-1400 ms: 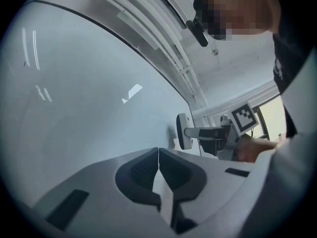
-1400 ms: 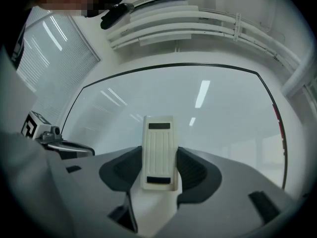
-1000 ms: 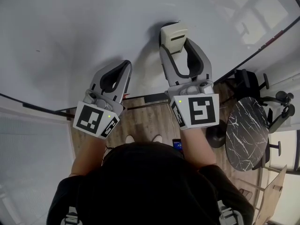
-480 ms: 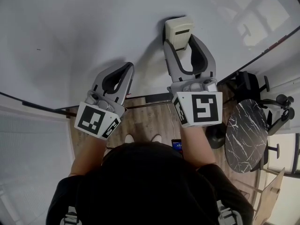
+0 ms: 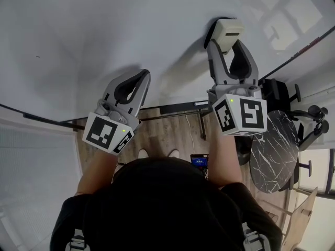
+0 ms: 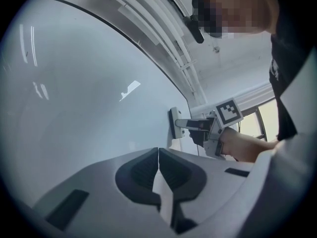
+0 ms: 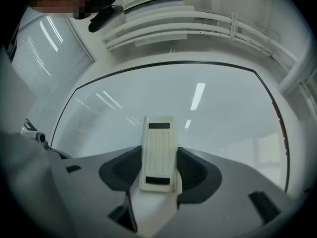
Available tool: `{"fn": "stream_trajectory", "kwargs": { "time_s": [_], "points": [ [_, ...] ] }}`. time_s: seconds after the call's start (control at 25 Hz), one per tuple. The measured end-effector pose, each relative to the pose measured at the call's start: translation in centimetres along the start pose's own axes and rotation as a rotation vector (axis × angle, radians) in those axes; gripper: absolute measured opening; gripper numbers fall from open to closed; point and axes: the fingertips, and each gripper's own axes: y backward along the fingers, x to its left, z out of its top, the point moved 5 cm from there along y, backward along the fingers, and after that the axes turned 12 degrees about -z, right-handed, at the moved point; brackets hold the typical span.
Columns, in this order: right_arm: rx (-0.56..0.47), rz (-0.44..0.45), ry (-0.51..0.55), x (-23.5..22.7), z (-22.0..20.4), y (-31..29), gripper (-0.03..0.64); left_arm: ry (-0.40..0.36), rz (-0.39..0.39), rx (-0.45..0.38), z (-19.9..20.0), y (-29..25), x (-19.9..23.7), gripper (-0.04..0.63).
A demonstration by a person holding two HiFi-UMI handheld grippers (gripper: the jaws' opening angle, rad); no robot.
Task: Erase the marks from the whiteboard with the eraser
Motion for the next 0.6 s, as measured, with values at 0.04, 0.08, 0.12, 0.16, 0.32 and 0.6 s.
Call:
{"fn": "stream_trajectory", "kwargs": {
  "time_s": [0.04, 0.08, 0.12, 0.16, 0.32, 0.6],
  "points": [
    [0.006, -0.011, -0.011, -0.8, -0.1, 0.0, 0.224, 0.0, -0.001, 0.001, -0.1, -0.1, -0.1, 0.006],
    [0.011, -0.022, -0.021, -1.6, -0.3, -0.1, 0.224, 0.0, -0.001, 0.003, -0.2, -0.3, -0.1, 0.006],
    [0.015, -0.033, -0.029, -2.3, -0.4, -0.1, 0.224, 0.002, -0.001, 0.004, -0.4, -0.4, -0.1, 0.006],
    [0.018, -0.044, -0.034, -3.0, -0.6, -0.1, 0.224, 0.004, 0.0, 0.005, -0.5, -0.5, -0.1, 0.006],
    [0.023, -0.085, -0.041, -5.0, -0.9, 0.1, 0.224, 0.007, -0.001, 0.008, -0.7, -0.6, -0.1, 0.006],
    [0.041, -0.176, -0.053, -8.9, -1.9, 0.6, 0.222, 0.008, -0.002, 0.013, -0.8, -1.0, -0.2, 0.006]
  ]
}}
